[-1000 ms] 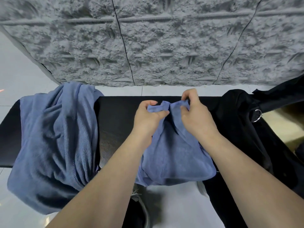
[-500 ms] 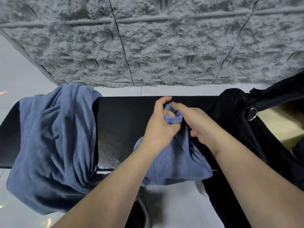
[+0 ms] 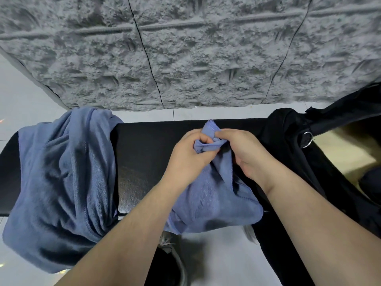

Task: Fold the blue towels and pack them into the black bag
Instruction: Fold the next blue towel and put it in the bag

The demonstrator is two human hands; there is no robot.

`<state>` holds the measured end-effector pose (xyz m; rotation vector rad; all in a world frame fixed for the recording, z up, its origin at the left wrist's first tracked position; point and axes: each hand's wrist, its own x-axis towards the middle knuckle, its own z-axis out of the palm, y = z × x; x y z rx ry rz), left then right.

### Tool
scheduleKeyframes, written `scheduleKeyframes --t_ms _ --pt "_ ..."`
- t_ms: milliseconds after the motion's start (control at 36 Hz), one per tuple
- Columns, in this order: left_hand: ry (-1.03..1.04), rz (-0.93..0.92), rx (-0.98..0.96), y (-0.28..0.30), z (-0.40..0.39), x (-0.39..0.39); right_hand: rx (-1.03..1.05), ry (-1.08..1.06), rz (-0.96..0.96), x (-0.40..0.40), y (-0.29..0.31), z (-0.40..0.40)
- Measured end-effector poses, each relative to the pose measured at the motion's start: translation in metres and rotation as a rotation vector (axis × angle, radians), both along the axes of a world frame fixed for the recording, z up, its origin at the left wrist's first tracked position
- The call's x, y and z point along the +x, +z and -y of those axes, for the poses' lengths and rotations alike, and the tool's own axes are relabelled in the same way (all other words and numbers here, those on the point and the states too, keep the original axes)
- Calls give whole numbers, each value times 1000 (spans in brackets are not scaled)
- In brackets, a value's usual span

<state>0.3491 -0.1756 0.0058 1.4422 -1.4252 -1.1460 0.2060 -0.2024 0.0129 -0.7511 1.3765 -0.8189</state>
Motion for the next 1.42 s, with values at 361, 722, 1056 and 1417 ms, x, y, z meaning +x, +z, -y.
scheduleKeyframes --t_ms 361,722,1056,1417 --pt "36 -275 236 24 3 11 9 119 167 -6 7 -3" --pt "55 -7 1 20 3 5 48 31 57 -5 3 -1" --pt "109 -242 250 29 4 23 5 -30 60 -9 12 -3" --pt "234 -228 216 40 -15 70 -181 18 -47 -29 20 -32"
